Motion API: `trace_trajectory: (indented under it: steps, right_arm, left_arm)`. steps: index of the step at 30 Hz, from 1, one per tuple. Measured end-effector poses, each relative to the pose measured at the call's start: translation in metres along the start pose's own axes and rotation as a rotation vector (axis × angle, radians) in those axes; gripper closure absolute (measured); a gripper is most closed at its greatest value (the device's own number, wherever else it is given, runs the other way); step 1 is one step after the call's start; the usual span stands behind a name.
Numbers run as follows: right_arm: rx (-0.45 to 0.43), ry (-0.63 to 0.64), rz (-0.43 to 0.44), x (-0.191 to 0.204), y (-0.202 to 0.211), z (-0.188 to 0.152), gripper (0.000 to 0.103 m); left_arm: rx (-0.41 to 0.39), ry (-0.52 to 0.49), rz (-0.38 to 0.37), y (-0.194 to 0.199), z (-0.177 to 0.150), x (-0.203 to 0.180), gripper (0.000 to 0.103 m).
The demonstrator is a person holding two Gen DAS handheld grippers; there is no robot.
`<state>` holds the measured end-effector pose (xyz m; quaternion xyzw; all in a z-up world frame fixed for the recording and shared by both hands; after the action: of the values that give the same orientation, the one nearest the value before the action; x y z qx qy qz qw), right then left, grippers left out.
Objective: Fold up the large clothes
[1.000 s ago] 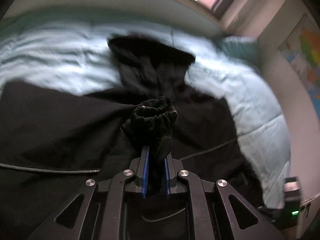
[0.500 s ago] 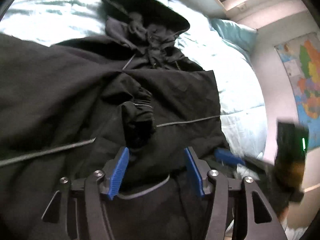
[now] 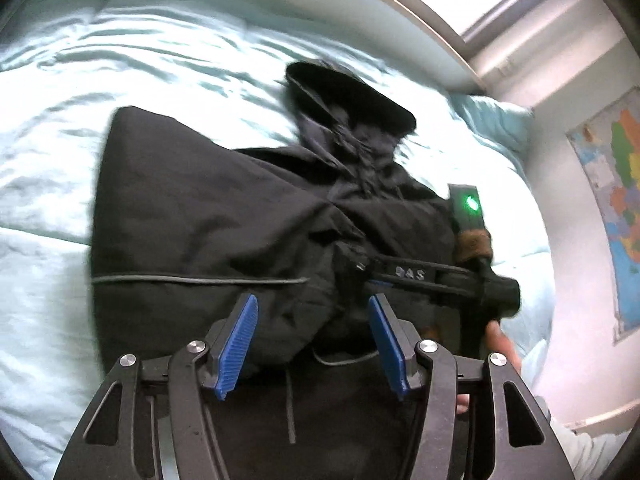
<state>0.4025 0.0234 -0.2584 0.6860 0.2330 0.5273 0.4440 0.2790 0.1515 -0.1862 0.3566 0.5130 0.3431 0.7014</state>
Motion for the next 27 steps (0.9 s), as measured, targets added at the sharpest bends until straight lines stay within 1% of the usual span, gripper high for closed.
trace_trajectory:
  steps: [4, 6, 8, 11, 14, 15, 16, 18, 20, 21, 22, 23, 24, 25, 27]
  right_arm:
    - [-0.080, 0.077, -0.079, 0.017, 0.019, -0.010, 0.076]
    - [-0.124, 0.100, -0.105, 0.019, 0.040, -0.017, 0.077]
    - [-0.176, 0.111, -0.151, 0.015, 0.068, -0.025, 0.077]
    - [-0.263, 0.119, -0.247, -0.001, 0.119, -0.035, 0.077]
    - [-0.338, 0.130, -0.354, -0.027, 0.169, -0.040, 0.077]
    - [-0.360, 0.132, -0.405, -0.040, 0.186, -0.041, 0.077]
    - [-0.370, 0.129, -0.435, -0.049, 0.197, -0.041, 0.077]
    - [-0.364, 0.124, -0.482, -0.075, 0.212, -0.038, 0.077]
    - [-0.333, 0.115, -0.508, -0.101, 0.208, -0.032, 0.077]
    - [-0.306, 0.099, -0.512, -0.119, 0.199, -0.028, 0.077]
    - [-0.280, 0.081, -0.499, -0.133, 0.189, -0.023, 0.077]
    - [-0.256, 0.065, -0.483, -0.148, 0.179, -0.019, 0.077]
    - [-0.229, 0.049, -0.477, -0.162, 0.165, -0.014, 0.077]
    - [-0.192, 0.028, -0.481, -0.178, 0.147, -0.009, 0.077]
    - [-0.145, -0.009, -0.480, -0.199, 0.122, -0.006, 0.075]
  left_arm:
    - [-0.051, 0.005, 0.077, 0.011, 0.010, 0.007, 0.044]
    - [-0.066, -0.001, 0.101, 0.015, 0.017, 0.008, 0.044]
    - [-0.075, -0.012, 0.102, 0.019, 0.021, 0.008, 0.044]
    - [-0.079, -0.035, 0.100, 0.015, 0.030, -0.001, 0.044]
    - [-0.061, -0.065, 0.074, 0.001, 0.036, -0.015, 0.044]
    - [-0.047, -0.078, 0.058, -0.007, 0.038, -0.021, 0.044]
    - [-0.027, -0.093, 0.044, -0.018, 0.040, -0.027, 0.044]
    - [0.016, -0.127, 0.044, -0.047, 0.043, -0.039, 0.044]
    - [0.069, -0.149, 0.065, -0.079, 0.042, -0.049, 0.044]
    - [0.110, -0.156, 0.094, -0.101, 0.042, -0.050, 0.044]
    - [0.136, -0.154, 0.113, -0.116, 0.041, -0.050, 0.044]
    - [0.156, -0.155, 0.149, -0.133, 0.040, -0.049, 0.044]
    - [0.163, -0.170, 0.188, -0.148, 0.039, -0.048, 0.044]
    - [0.165, -0.181, 0.209, -0.156, 0.038, -0.047, 0.044]
    - [0.166, -0.192, 0.230, -0.167, 0.037, -0.044, 0.044]
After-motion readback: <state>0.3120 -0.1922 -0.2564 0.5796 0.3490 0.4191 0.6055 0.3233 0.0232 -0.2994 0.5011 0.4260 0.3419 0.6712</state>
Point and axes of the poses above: each gripper's, at about its wrist camera, not at the fingertips, and y roughly against the way its jaws point, x to its left, z to its top, the point moved 2 cm from there along -y, roughly the way its jaws point, and after that the axes turned 10 degrees about x, right-handed, at the moved point
